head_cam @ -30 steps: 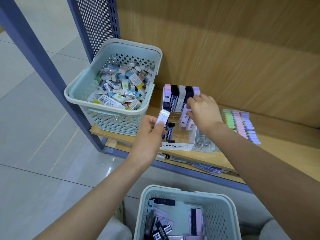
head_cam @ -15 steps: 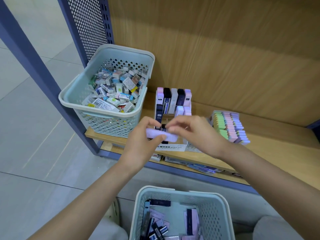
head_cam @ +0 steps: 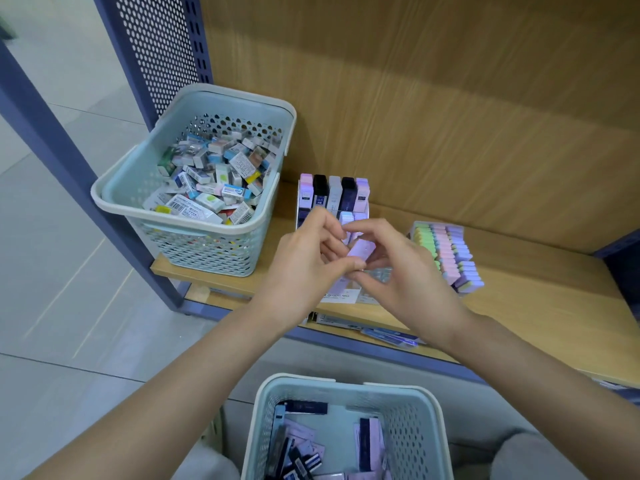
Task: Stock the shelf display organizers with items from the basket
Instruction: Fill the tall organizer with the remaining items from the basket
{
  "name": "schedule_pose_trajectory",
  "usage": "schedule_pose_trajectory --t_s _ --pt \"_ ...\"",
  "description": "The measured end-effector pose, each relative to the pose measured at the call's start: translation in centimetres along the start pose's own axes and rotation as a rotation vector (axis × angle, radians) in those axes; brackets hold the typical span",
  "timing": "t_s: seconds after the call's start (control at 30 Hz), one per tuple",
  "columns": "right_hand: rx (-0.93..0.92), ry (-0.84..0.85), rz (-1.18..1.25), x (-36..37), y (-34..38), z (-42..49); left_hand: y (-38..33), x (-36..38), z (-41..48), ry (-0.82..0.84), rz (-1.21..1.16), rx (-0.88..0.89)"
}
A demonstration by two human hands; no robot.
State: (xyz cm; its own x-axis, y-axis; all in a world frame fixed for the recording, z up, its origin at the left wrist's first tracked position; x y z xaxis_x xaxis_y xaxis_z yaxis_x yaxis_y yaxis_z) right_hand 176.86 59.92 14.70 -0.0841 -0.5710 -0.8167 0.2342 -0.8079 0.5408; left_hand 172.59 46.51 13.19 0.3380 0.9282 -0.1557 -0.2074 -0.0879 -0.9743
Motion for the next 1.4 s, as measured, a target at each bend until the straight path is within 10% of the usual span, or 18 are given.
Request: schedule_pose_trajectory --t_s 0.43,1.4 --pt "0.042 -0.055 -0.304 0.2 -5.7 6.7 7.1 0.7 2.4 0.242 0.732 0.044" --pt "-0.178 -0.028 -0.894 4.8 -6.6 3.0 8.4 2.0 2.2 0.291 0.919 -0.004"
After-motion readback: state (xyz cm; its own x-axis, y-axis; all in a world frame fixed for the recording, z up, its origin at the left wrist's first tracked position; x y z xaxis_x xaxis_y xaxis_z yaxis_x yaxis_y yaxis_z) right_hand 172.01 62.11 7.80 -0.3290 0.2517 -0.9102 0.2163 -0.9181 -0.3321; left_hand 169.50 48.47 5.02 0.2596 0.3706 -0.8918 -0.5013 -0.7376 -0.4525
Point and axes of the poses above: each hand's wrist, its own z-axis towards the middle knuckle, its own x-axis out of the palm, y = z × x, the point moved 2 cm from there along z, towards the middle knuckle, and after that the axes turned 11 degrees about -z, right-handed, at the moved point
